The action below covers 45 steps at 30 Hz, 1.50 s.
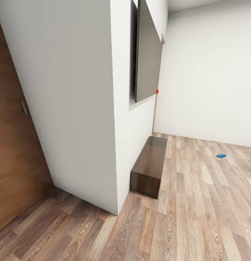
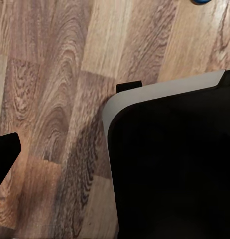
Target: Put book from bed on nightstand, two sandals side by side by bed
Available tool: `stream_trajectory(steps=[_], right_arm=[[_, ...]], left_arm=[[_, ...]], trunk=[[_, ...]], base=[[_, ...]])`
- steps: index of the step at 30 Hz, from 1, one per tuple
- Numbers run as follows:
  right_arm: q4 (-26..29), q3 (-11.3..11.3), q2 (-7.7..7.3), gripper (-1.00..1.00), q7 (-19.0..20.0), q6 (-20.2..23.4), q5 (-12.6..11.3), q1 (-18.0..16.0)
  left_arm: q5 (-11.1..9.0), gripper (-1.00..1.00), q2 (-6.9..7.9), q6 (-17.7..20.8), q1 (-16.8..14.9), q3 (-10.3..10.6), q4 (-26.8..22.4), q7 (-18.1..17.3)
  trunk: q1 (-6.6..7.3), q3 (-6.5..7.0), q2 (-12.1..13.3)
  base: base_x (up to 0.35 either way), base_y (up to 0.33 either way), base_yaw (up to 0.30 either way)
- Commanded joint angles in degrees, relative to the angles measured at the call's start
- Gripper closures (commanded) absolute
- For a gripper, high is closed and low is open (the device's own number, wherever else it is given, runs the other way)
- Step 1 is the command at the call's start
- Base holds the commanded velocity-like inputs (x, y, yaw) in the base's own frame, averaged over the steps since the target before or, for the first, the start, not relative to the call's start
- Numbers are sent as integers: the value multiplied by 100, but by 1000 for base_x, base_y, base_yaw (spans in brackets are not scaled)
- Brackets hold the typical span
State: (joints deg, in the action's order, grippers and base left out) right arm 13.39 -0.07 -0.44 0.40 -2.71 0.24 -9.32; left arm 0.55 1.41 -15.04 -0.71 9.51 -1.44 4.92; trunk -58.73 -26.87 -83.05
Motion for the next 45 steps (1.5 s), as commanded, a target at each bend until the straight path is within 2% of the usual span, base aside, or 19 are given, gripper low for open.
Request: stream_trajectory(steps=[1,45], right_arm=[[-7,-1,0,-100,4,-19,2,-3],[-11,-1,0,-100,4,-19,2,-4]], left_arm=[[7,-100,0,-16,-2,46,3,35],[7,-100,0,-20,-7,42,3,35]], trunk=[[0,-5,-3],[0,-1,-3]], base=[[0,6,-90],[0,60,-53]])
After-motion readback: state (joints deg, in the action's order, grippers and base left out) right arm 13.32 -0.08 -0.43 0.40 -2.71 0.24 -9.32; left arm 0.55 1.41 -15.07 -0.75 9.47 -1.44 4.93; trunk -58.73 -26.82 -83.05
